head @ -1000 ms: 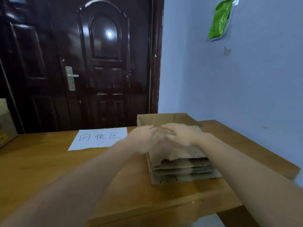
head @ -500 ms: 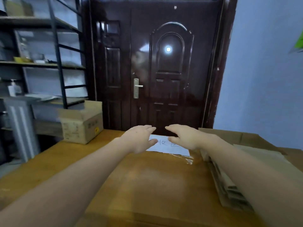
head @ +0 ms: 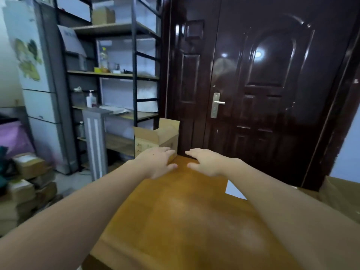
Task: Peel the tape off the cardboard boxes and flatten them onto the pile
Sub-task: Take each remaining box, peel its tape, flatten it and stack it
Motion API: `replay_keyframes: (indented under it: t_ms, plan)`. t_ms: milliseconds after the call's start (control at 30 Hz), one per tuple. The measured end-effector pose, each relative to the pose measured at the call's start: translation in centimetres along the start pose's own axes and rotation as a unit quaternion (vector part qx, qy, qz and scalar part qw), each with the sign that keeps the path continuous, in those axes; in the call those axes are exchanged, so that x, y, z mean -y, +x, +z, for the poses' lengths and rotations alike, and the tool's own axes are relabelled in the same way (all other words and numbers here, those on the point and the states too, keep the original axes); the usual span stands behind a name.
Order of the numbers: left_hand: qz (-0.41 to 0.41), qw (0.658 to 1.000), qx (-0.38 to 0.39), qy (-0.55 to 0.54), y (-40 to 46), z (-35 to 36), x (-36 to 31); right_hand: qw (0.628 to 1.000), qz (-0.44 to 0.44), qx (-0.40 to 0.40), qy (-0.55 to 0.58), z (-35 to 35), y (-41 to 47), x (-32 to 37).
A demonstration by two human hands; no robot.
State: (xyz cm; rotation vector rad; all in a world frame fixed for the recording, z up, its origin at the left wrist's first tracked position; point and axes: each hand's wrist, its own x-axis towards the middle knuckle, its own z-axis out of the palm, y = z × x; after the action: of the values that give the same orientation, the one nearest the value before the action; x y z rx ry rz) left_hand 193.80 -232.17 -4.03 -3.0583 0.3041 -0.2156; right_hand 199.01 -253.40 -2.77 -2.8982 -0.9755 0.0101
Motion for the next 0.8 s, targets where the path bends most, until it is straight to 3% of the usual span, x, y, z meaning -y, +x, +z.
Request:
replay_keyframes:
  t_ms: [167,300,467,600,800]
  plan:
    - [-0.026,0.998,-0.023,0.050,3.1,0.3,6.8,1.000,-0.014,0.003,0.009,0.9,8.5,1.7]
    - [-0.044,0.994,-0.062,0.077,6.6,-0.1,11.2,0.999,-0.007,-0.045,0.022,0.9,14.7,2.8]
    - [-0.051,0.993,-0.083,0.068,9.6,1.3,12.6,0.984,-0.006,-0.103,0.147,2.5,20.9,3.8]
    - [-0.042,0.993,-0.106,0.038,9.6,2.7,12.1,0.951,0.020,-0.183,0.248,3.7,21.3,4.3]
    - [-0.047,0.990,-0.136,-0.003,6.8,2.6,11.2,0.947,-0.001,-0.151,0.284,3.4,16.3,2.7]
